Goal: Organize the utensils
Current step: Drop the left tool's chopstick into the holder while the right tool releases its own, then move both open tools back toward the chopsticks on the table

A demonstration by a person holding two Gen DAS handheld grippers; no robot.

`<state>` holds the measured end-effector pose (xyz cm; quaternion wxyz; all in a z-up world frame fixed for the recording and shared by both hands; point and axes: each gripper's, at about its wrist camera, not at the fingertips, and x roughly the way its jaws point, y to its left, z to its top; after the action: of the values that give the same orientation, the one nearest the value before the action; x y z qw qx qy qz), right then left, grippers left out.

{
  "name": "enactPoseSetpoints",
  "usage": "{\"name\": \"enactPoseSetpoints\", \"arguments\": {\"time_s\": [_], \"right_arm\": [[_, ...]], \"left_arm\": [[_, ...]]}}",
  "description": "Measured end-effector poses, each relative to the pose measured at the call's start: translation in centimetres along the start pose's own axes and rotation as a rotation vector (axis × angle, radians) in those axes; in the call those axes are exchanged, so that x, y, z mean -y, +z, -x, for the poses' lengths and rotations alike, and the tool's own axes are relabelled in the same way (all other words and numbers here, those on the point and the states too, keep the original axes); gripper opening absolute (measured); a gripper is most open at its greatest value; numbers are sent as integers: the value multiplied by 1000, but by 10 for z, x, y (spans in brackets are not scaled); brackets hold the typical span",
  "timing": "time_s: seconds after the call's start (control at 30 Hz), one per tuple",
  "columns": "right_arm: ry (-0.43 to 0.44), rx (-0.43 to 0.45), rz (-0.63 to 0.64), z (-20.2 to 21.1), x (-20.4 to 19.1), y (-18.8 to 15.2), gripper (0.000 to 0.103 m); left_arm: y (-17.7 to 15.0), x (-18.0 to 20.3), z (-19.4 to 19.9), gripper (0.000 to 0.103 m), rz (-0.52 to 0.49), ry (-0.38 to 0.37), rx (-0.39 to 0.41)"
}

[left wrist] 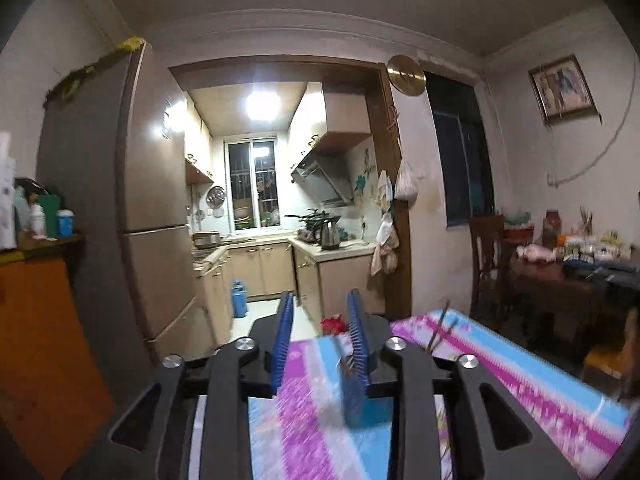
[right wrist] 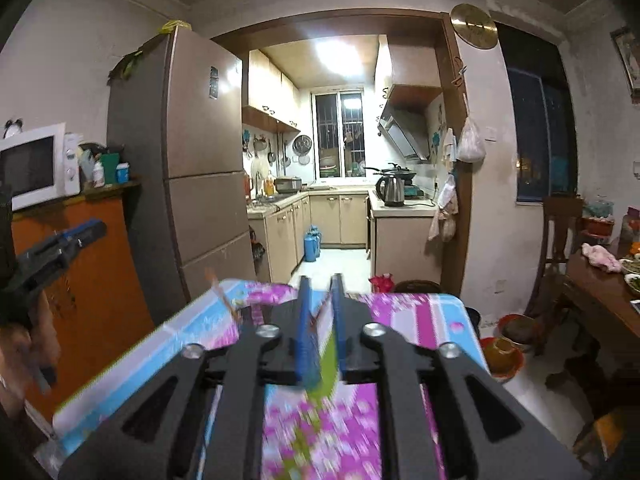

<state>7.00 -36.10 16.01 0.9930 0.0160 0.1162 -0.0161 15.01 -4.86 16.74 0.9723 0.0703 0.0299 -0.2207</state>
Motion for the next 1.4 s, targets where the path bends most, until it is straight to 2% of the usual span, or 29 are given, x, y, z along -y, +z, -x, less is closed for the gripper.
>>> {"name": "enactPoseSetpoints", "arguments": {"time_s": [0.17,0.27,0.33,0.5,0.57,0.67,0.77,0.93,1.03,1.23,1.4], "right_arm": [[-49,-59,-11,71,27,-50,26],[-77,-103,-34,100,31,-84,26],[-110,-131,-51,117,30,-111,26],[-145,-199,-89,140,18,-171,26],[-162,-228,-60,145,4,-200,26],[-127,-287,-58,148,-14,-235,26],[-122,-320,-45,151,-34,-264,26],[-206,-307,6,138,-41,-280,26],[-219,-322,-39,125,-32,-287,22],[-242,-351,-52,109,-26,-294,19],[-233,-353,-94,102,-21,-294,17]], "left_arm": [[-38,-6,68,45,-18,14,-57],[-71,5,95,45,-46,21,-107],[-99,13,108,45,-33,-2,-162],[-168,37,130,45,42,-29,-323],[-194,44,141,45,54,-4,-369],[-222,49,154,45,62,39,-427],[-239,49,171,45,43,94,-443],[-250,42,188,45,24,170,-444],[-254,40,190,45,-6,198,-453],[-255,38,182,45,-14,199,-456],[-258,34,171,45,-35,168,-473]]}}
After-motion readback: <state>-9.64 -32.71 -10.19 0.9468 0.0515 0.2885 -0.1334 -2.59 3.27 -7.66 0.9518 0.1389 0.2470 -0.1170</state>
